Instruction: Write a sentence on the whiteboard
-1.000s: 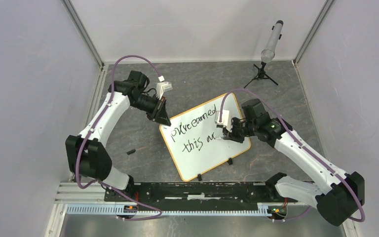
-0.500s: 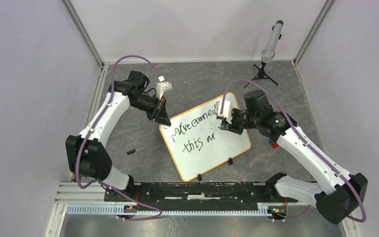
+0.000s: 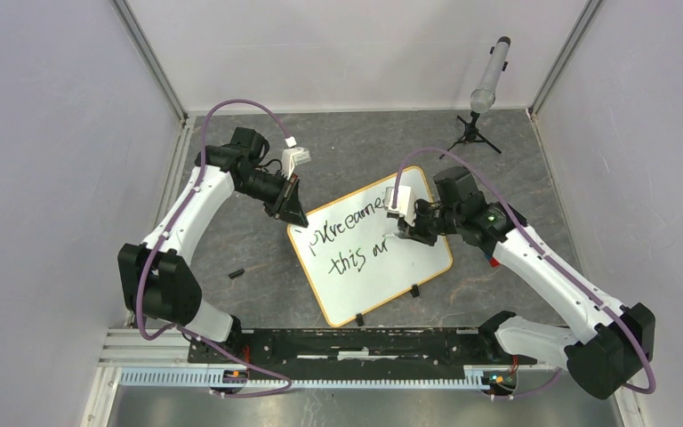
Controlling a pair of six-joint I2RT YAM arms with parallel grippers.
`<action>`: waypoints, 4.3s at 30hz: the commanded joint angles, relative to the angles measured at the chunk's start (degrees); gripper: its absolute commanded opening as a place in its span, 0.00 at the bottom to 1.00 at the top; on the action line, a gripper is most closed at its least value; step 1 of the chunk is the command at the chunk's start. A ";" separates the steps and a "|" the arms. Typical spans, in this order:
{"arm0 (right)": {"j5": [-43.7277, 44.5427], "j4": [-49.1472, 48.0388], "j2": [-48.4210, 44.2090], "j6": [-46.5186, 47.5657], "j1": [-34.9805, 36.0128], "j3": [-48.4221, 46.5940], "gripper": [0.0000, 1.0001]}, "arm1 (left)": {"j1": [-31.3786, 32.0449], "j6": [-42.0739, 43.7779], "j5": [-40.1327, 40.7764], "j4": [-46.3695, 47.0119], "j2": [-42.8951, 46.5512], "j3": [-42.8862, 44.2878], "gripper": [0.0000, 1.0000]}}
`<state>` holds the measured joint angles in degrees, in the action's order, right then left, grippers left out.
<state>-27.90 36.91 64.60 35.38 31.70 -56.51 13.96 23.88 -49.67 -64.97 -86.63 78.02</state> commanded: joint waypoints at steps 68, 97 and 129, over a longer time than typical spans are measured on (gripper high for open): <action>-2.58 -0.39 -0.07 1.03 -3.69 1.10 0.00 | 0.63 3.24 1.34 0.88 -0.35 0.03 0.02; 0.37 -1.05 -0.43 0.65 -3.79 -0.42 0.00 | 0.63 3.40 1.37 0.92 -0.49 0.12 0.02; -1.08 3.99 -4.30 3.30 -5.94 4.07 0.00 | 0.61 3.41 1.15 0.88 -1.07 0.44 0.02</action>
<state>-29.30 39.77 60.80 37.71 26.06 -51.16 13.96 23.90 -49.67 -64.95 -86.65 78.02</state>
